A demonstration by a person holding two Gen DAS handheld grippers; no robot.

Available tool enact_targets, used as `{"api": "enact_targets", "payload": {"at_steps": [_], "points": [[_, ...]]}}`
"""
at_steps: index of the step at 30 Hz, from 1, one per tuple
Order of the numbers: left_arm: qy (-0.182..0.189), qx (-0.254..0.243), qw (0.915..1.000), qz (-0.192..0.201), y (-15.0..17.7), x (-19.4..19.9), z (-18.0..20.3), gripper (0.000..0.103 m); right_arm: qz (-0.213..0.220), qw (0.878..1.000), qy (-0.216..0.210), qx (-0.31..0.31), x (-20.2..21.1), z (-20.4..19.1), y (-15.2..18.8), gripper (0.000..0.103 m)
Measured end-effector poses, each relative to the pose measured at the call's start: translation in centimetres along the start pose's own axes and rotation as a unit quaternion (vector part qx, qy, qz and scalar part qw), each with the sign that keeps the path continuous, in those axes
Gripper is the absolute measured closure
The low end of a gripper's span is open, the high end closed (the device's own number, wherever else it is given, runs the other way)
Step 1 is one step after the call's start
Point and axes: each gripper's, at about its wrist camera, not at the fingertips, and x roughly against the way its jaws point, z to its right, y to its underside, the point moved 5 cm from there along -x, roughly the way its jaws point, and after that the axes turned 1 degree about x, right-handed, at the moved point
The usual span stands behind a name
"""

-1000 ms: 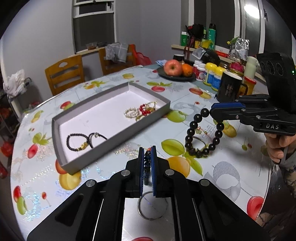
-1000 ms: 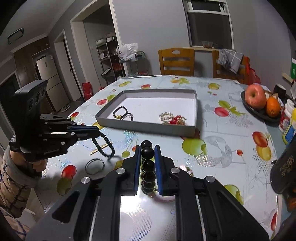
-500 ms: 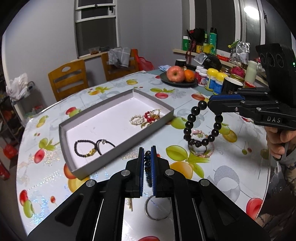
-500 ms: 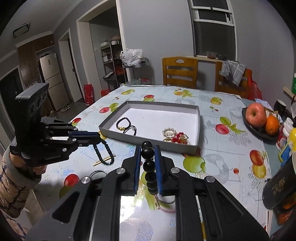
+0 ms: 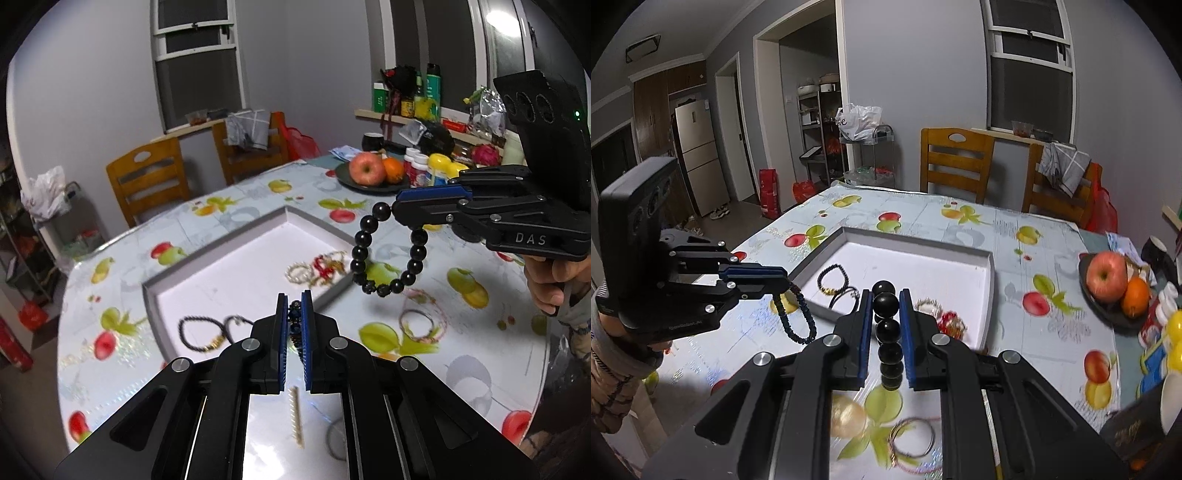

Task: Organize jewelry
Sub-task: 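Lower the large bead bracelet into the tray with the right gripper while the left gripper releases its bracelet there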

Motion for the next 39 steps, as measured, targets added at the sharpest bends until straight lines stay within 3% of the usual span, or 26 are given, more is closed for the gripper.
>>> {"api": "enact_targets", "payload": {"at_steps": [12, 27, 39], "points": [[-0.025, 0.022, 0.9994, 0.002, -3.0, -2.6, -4.7, 0.095, -0.002, 1.0, 0.006, -0.001, -4.3, 0.9, -3.7, 0.089], [-0.006, 0.102, 0.9945, -0.022, -1.7, -10.3, -9.5, 0.095, -0.034, 0.998, -0.006, -0.048, -13.2, 2.6, -4.1, 0.089], [-0.051, 0.124, 0.9898, -0.047, -0.7, -14.2, -13.6, 0.095, -0.093, 0.988, 0.064, -0.103, -20.0, 9.4, -1.9, 0.089]]}}
